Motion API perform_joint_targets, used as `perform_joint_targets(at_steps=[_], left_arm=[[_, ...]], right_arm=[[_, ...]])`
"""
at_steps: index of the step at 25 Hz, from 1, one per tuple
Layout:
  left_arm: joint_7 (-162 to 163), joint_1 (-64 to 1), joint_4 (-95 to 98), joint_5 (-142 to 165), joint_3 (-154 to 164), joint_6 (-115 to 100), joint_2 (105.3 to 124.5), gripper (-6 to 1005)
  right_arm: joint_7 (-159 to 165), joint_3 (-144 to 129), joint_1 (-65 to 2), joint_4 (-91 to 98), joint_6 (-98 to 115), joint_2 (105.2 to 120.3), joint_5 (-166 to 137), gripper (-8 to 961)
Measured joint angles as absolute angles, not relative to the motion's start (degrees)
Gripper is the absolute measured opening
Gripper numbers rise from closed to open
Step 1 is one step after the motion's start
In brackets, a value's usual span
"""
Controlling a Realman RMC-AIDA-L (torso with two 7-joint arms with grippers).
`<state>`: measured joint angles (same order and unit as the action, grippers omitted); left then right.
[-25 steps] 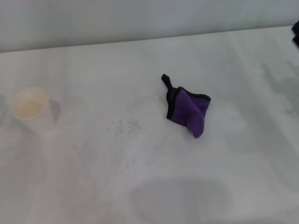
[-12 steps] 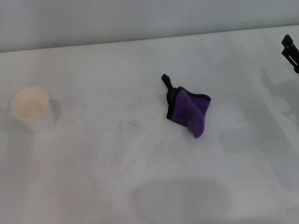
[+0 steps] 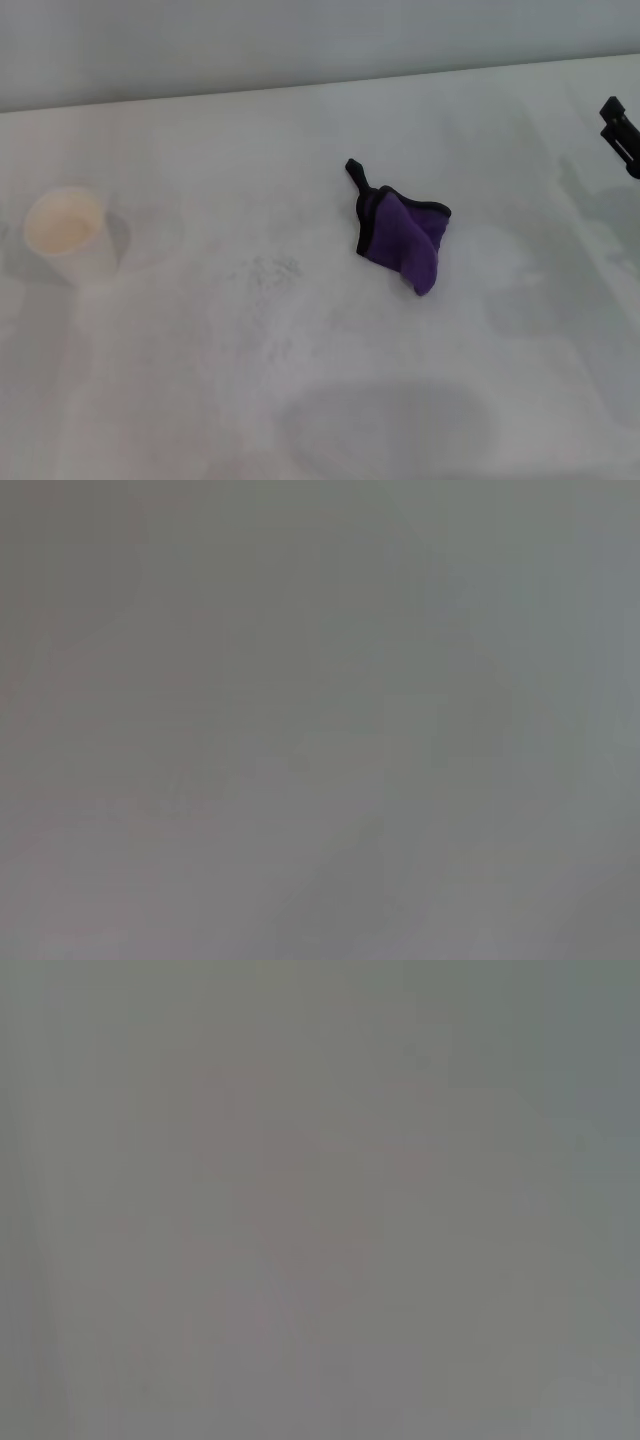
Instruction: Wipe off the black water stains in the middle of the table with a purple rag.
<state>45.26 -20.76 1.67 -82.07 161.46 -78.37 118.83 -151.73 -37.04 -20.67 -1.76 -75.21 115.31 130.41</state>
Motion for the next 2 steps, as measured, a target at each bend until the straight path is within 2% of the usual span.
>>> perform_joint_targets(at_steps=[2], left_arm=[[45.27, -20.77, 1.73, -82.03, 161.47, -78.36, 118.83, 887]], right_arm=[[-151.63, -37.07, -20.66, -2.09, -75.29, 115.31, 130.33, 870]])
